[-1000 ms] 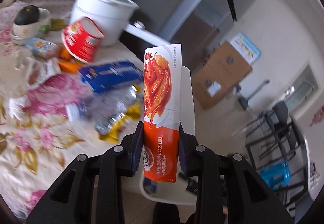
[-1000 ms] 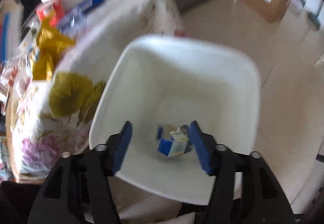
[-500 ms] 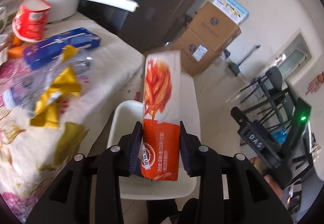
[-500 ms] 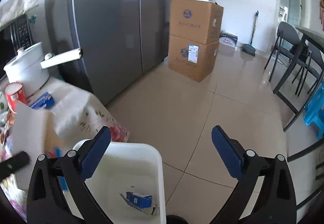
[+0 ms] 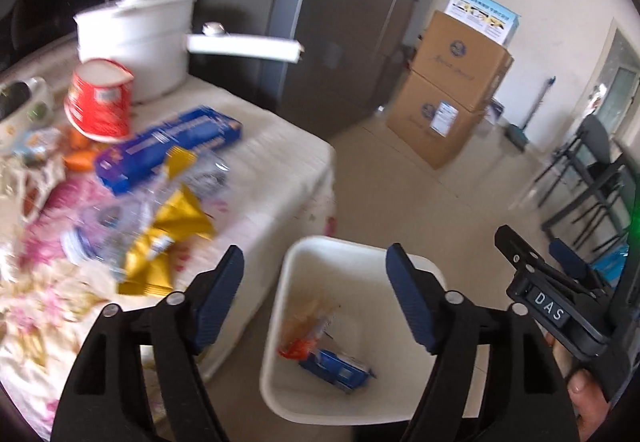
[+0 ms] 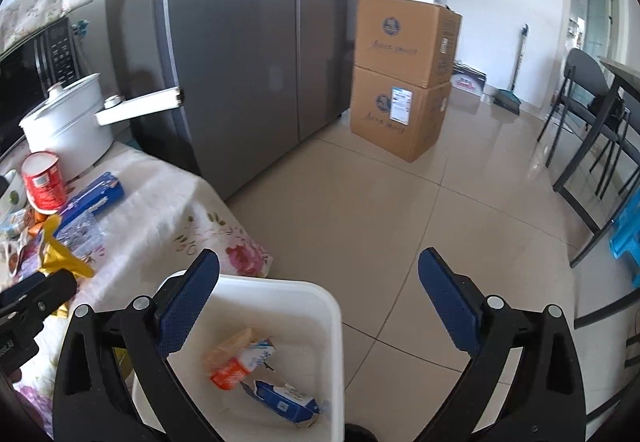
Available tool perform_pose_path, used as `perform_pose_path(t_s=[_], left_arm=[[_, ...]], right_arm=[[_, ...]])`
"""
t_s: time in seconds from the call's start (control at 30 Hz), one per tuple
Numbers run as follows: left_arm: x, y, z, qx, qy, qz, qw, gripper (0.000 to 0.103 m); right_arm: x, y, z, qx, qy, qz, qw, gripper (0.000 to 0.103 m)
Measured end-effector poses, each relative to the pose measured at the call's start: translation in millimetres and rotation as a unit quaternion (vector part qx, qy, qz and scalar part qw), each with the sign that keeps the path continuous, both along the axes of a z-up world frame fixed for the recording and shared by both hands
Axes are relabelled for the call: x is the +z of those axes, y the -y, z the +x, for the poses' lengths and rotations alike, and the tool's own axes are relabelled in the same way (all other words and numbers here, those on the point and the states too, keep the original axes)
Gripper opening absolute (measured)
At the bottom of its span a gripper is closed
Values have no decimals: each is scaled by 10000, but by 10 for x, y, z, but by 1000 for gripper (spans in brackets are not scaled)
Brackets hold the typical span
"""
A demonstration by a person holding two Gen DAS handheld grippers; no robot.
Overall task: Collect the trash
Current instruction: 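Drop the blue carton into the white bin with the right gripper while the left drops the snack box, then reach the left gripper to the white tissue and grasp it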
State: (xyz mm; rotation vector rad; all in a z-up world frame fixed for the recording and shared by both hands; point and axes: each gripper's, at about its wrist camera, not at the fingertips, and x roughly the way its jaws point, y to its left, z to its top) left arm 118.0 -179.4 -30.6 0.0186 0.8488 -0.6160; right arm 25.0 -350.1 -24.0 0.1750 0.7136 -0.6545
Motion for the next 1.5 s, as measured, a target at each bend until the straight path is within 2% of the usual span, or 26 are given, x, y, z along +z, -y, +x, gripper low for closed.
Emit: perform_pose_path(t_s=[0.17,0.57,0.73,0.87,0.97,1.17,1.27,1.37,1.5], left_arm=[[41,-209,67,297,139,71,9994,79],[114,-756,240,974,86,25,9952,83],[104,-1030,336,1305,-17,50,9914,83],[107,-1366,454,1724,-128,-15,9849,83],[73,-1665,570,2081,-408,-198,9770,83],[-75,-2231,743,2730,-957,-556,9556,83],[-182,-2514,810,3053,-1256,-739,9410,83],[-322,-2849,888,3360,-1694,-1149,9194,83],[-425,-3112,1001,3714,-1789,-1330,9013,81]], right_arm=[[36,-144,74,186,6,-135,9997,96],[33,-492,363,819,-96,96,9966,96],[19,-738,534,1181,-156,62,9929,96],[35,-991,682,1520,-185,-56,9882,96],[40,-1134,772,1714,-201,-82,9850,96],[-21,-1384,912,2031,-293,49,9787,96],[-72,-1477,943,2144,-380,137,9759,96],[-105,-1538,968,2207,-440,228,9741,96],[-136,-1581,989,2279,-495,453,9714,96]])
